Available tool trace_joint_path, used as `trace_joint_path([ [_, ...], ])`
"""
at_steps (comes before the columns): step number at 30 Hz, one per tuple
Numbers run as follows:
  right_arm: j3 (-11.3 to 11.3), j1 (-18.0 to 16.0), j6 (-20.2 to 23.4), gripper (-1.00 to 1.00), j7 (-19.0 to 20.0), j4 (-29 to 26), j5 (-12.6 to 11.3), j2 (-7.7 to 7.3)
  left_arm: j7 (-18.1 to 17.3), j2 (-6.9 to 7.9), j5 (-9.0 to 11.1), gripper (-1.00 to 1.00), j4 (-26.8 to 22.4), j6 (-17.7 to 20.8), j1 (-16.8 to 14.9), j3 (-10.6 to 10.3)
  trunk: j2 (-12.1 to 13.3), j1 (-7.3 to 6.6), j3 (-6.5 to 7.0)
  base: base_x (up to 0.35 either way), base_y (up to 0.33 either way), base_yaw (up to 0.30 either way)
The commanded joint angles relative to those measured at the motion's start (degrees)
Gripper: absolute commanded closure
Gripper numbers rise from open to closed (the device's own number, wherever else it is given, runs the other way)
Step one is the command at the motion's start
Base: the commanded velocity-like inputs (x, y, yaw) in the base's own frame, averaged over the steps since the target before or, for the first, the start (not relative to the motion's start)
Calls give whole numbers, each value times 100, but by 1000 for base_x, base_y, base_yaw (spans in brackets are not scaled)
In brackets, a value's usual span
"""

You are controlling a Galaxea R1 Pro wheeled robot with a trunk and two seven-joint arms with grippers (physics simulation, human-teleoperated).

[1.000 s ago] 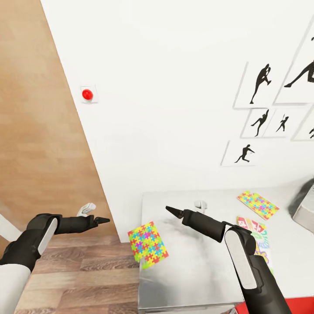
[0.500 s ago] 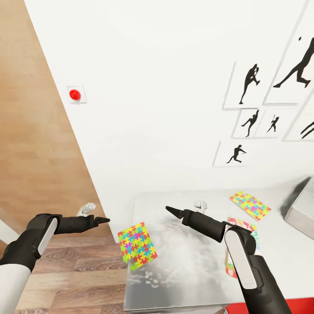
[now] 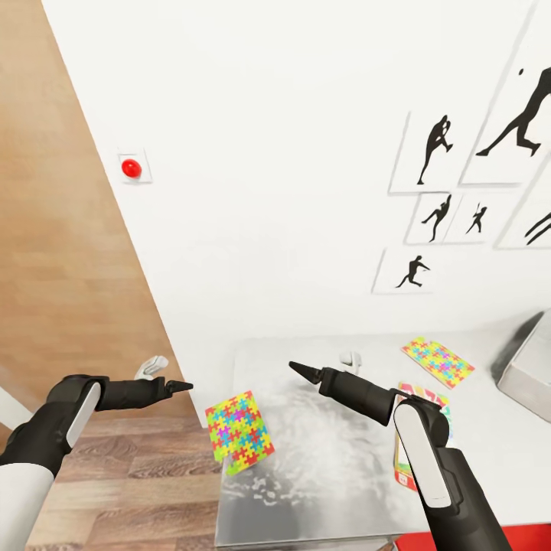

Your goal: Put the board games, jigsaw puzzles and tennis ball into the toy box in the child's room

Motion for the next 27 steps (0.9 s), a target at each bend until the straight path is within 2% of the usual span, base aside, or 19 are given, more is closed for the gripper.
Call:
trace_joint_path([
  [1,-6,-4,27,-100,62,-4,9,3,-24,0,-12,-100,-1,20,-5,7,-11,4,-4,0,0,0],
  [8,-5,-3,24,-100,135,-3,9,3,-24,0,-14,-100,-2,22,-5,9,-11,4,15,0,-17,0],
  [16,-5,-3,23,-100,143,-3,9,3,-63,0,-11,-100,-2,23,-5,11,-11,4,17,0,-147,0],
  [27,-5,-8,23,-100,144,-3,9,3,-77,9,-6,-100,-1,54,-5,22,-11,4,17,0,-14,0],
])
